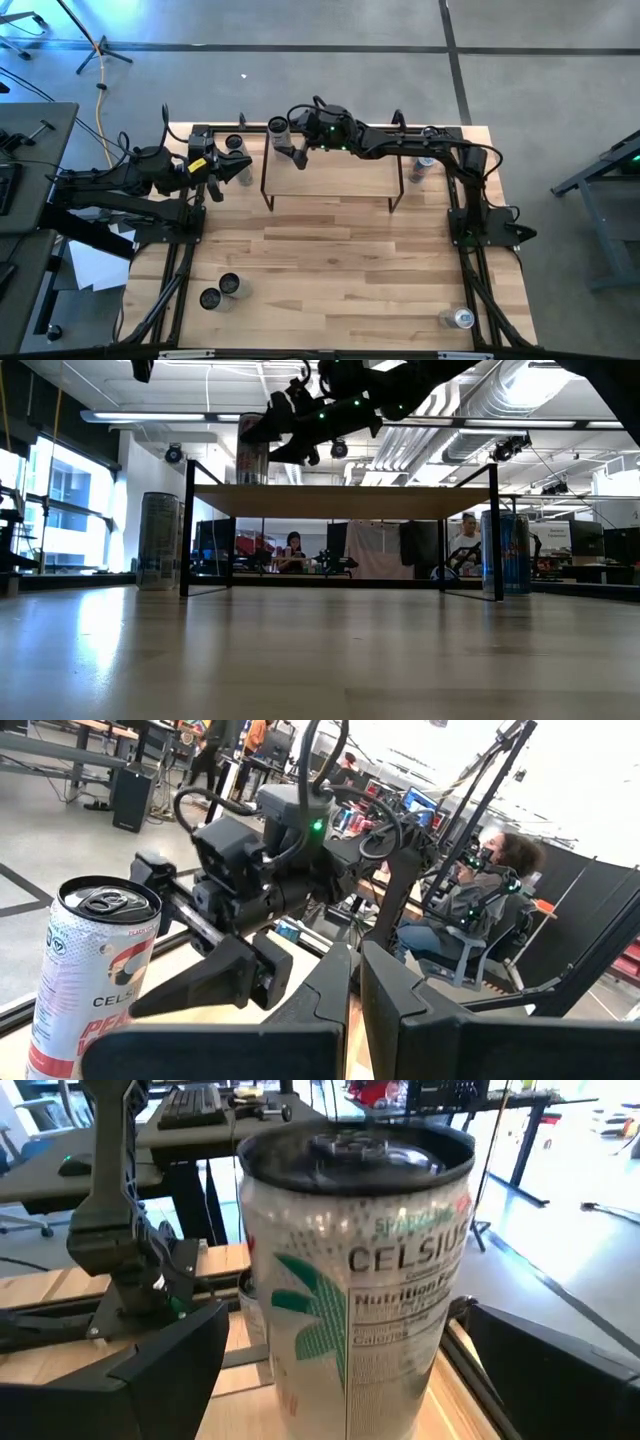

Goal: Place canned beverage on shelf
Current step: Put the white pink soda can on the shelf aligned with the other white pink soda can

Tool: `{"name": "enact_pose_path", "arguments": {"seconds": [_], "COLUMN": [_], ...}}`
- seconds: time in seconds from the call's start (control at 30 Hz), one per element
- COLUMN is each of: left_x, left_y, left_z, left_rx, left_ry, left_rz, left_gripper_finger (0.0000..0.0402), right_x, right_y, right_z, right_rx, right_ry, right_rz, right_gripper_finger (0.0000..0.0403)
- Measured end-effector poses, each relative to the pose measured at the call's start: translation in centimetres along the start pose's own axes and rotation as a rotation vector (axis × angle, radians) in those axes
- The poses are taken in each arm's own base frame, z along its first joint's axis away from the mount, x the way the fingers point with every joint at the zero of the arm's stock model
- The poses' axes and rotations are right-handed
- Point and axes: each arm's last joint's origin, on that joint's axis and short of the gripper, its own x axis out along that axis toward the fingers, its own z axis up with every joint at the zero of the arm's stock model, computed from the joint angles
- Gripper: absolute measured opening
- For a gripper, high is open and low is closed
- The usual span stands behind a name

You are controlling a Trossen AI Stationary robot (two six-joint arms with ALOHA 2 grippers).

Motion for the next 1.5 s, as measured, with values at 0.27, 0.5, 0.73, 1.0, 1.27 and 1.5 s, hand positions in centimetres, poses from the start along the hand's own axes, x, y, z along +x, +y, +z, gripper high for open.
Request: {"name": "enact_pose_path", "arguments": {"seconds": [0.27, 0.5, 0.73, 1.0, 1.27, 1.5], "left_x": [0.0, 0.0, 0.0, 0.0, 0.0, -0.2], "left_y": [0.0, 0.0, 0.0, 0.0, -0.2, -0.5], "left_z": [-0.1, -0.1, 0.0, 0.0, -0.1, -0.2], "left_rx": [0.002, 0.001, 0.000, 0.000, 0.002, 0.011], "left_ry": [0.006, 0.008, 0.003, 0.004, 0.030, 0.084], "left_rz": [0.000, -0.004, -0.007, -0.010, -0.065, -0.188], "left_gripper_finger": [0.0003, 0.0003, 0.0003, 0.0003, 0.0003, 0.0003], "right_x": [-1.3, -2.6, -4.3, -6.4, -9.0, -11.3], "right_y": [-0.2, 0.0, 0.2, 0.5, 0.8, 1.5], "right_z": [0.9, 1.9, 3.0, 4.2, 5.5, 7.3], "right_rx": [-0.020, -0.017, -0.018, -0.013, 0.028, 0.102], "right_ry": [0.055, 0.080, 0.124, 0.169, 0.214, 0.183], "right_rz": [-0.013, -0.011, -0.010, -0.012, -0.014, -0.013], "right_gripper_finger": [0.0398, 0.0398, 0.0398, 0.0398, 0.0398, 0.0398]}}
